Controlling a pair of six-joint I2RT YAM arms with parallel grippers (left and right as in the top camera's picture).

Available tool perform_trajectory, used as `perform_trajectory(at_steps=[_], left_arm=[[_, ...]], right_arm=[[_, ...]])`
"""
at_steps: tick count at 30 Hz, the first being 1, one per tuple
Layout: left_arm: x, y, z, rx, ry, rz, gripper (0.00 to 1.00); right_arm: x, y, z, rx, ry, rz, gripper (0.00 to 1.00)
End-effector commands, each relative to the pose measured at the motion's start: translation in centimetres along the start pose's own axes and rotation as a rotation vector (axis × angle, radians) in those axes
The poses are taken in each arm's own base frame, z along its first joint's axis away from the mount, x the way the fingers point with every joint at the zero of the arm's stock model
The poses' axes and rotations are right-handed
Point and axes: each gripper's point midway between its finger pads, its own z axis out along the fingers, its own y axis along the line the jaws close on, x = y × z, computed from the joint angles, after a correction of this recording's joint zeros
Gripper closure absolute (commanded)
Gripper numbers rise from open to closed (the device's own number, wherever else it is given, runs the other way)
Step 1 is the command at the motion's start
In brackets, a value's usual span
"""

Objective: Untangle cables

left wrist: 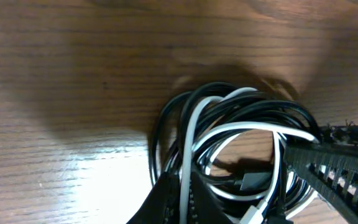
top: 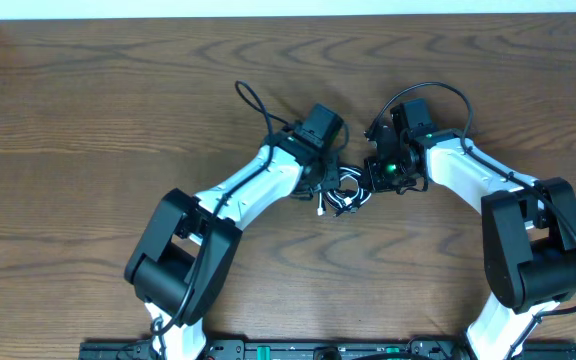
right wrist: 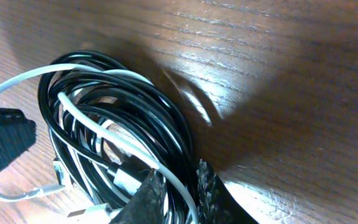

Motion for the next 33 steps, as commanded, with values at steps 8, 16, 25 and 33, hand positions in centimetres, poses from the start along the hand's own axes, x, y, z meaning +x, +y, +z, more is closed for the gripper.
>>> perform_trajectory(at_steps=[8,16,25,33], left_arm=[[-0.2,0.8,0.9,-0.085,-0.056,-0.035,0.77],[-0.4,0.7,1.3,-0.080,-0.061,-0.035,0.70],[0.4,1.5,3.0,-0.111,-0.024,-0.059,0.71],[-0.3,2.4,1.7,-0.106,-0.024,-0.085,0.92]], right_arm=[[0.2,0.2,0.4,0.007,0.011,-0.017,0.88],[0.2,0.1,0.5,0.014,0.011,-0.017,0.87],[0.2,0.1,0.5,0.014,0.011,-0.017,0.87],[0.3,0.1,0.5,0.015,0.012,-0.017,0.87]])
